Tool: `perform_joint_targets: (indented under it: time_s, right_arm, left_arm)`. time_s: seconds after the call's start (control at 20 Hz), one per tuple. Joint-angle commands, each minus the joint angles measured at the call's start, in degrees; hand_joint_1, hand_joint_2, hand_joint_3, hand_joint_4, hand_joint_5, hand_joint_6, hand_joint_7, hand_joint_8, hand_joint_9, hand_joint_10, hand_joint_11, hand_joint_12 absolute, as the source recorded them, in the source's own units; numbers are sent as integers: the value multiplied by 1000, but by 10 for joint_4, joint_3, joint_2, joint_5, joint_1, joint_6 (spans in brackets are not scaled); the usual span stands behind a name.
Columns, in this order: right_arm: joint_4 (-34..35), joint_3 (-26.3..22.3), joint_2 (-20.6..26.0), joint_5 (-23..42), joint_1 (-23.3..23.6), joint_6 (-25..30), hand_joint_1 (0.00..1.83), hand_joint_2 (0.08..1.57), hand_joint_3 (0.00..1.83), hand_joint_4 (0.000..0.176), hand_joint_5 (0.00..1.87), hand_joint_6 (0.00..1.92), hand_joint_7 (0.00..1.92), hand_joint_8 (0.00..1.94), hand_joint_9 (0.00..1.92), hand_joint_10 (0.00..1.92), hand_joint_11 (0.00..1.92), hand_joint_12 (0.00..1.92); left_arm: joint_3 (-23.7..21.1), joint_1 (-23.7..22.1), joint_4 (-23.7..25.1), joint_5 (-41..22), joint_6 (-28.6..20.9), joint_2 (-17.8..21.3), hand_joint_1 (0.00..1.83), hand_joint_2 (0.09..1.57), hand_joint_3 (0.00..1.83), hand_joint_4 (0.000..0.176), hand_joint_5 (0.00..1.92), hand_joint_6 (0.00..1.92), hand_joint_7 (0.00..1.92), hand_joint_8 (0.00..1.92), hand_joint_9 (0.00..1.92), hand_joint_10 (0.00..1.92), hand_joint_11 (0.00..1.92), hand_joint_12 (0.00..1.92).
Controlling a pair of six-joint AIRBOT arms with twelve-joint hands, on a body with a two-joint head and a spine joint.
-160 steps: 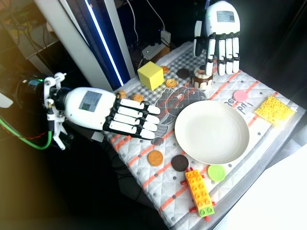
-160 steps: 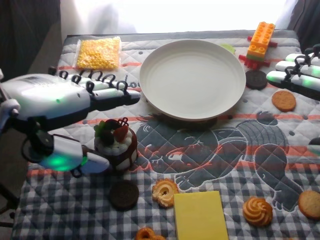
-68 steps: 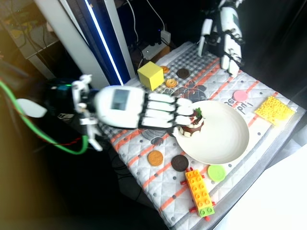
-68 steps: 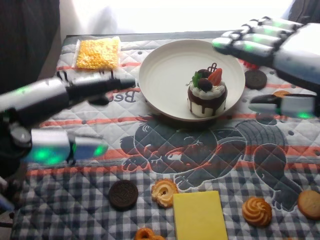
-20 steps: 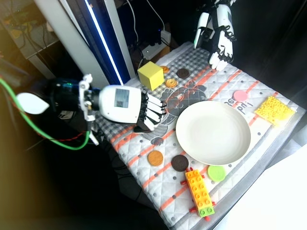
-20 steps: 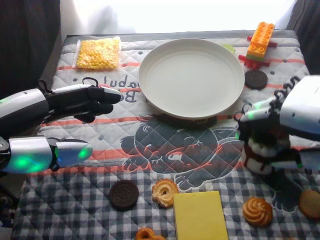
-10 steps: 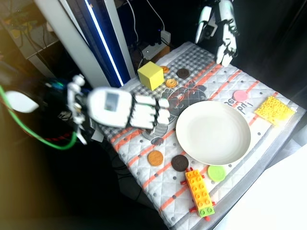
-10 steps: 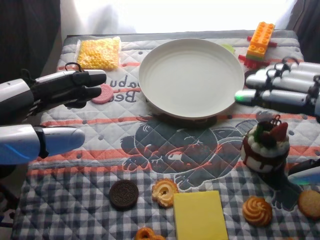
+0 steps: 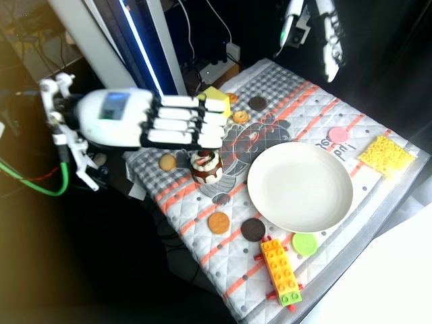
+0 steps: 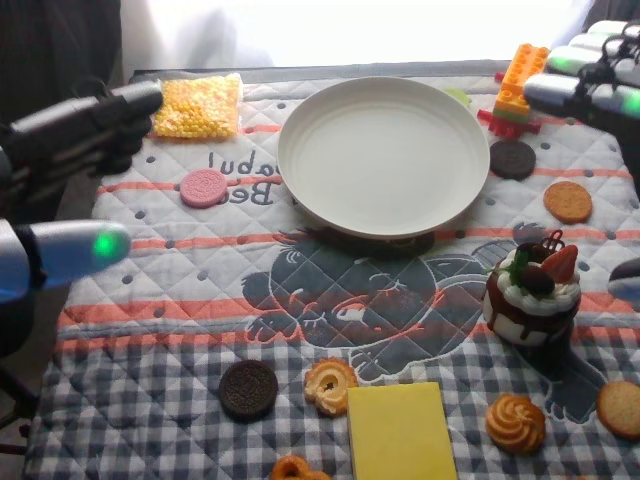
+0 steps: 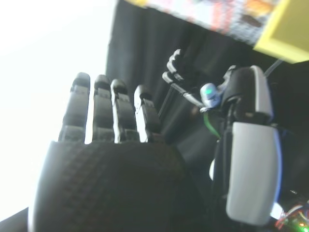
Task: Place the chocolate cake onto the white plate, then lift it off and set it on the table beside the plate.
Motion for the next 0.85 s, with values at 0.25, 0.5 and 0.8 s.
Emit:
perform_joint_targets:
  time_s: [0.25,0.5,0.8]
  right_arm:
    - [62,-4,8,158,-8,-35,614,1091,2,72,0,0,0,0,0,0,0,453]
    - [97,-4,-1,225,-26,-59,548,1096,3,53,0,0,0,0,0,0,0,39]
    - [120,-5,1,288,-52,-72,382,1188,38,11,0,0,0,0,0,0,0,0]
  left_arm:
    - [-5,10,-57,-180,11,4,661,1239,1,175,0,0,2,0,41,5,0,230]
    - [-10,47,-105,-280,25,3,543,1300,6,176,0,0,0,0,1,0,0,50]
    - [-8,63,-135,-368,41,-10,689,1463,11,156,0,0,0,0,0,0,0,35]
